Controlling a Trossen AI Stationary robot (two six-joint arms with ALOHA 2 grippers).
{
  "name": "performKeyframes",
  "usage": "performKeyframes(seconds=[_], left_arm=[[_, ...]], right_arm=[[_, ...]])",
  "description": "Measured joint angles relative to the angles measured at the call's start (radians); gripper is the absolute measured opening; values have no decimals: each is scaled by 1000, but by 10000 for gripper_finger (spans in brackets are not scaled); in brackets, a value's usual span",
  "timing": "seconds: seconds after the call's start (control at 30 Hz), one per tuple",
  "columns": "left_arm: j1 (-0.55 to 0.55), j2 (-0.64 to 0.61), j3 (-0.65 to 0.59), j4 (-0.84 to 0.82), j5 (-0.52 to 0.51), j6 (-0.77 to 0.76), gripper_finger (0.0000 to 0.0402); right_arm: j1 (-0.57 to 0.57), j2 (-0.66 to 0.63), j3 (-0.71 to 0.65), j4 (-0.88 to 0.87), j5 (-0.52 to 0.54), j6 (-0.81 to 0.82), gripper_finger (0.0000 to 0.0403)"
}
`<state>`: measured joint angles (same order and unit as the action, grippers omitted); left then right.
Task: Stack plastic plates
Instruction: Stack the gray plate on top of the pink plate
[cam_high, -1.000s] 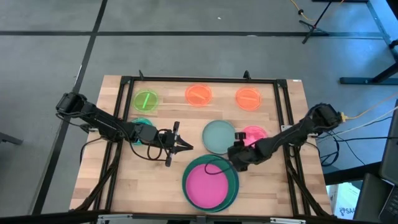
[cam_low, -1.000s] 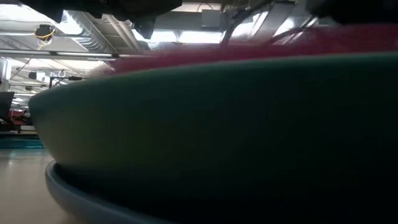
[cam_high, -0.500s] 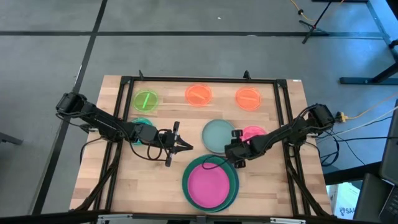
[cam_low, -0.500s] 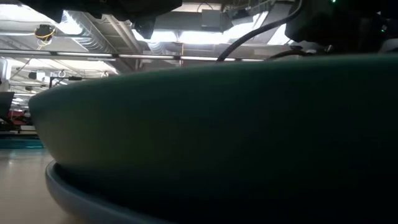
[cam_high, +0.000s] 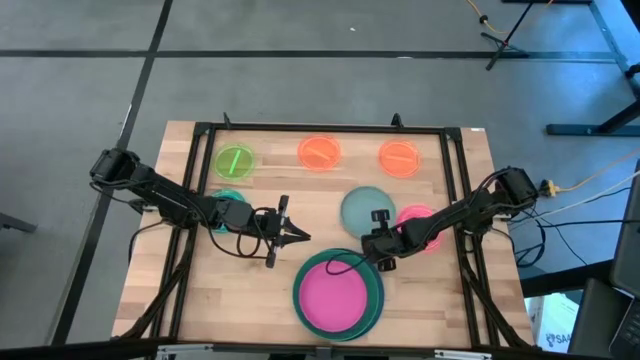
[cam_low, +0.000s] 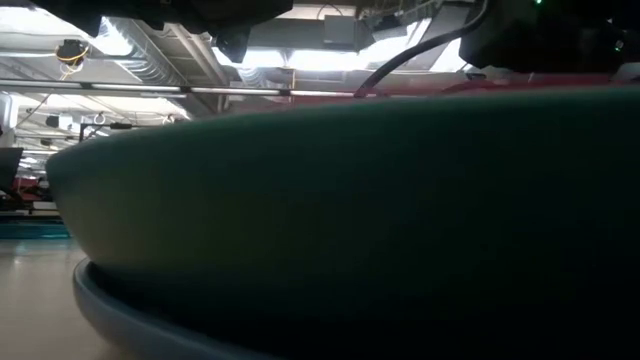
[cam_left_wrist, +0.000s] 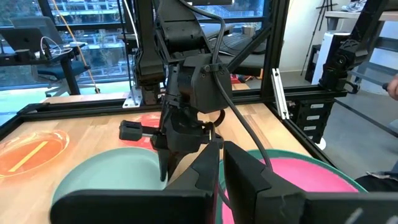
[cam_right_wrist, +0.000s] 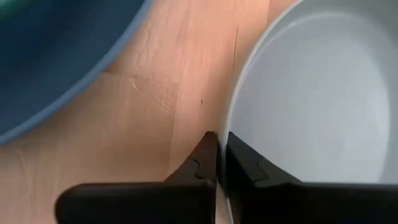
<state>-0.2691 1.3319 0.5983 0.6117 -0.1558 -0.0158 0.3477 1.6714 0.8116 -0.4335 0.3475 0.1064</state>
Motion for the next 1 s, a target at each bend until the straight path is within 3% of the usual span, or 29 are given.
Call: performKeyframes(seconds=[0.33,0.6,1.0], left_arm=[[0,0,0,0,0,0,18],[0,0,0,-2,0,0,18],[0,0,0,-2,0,0,18]], right_arm=[[0,-5,14,-30,18,-10,3],[41,-5,140,-166,115,-11,1],[169,-5,295,-137,113,-29,2]])
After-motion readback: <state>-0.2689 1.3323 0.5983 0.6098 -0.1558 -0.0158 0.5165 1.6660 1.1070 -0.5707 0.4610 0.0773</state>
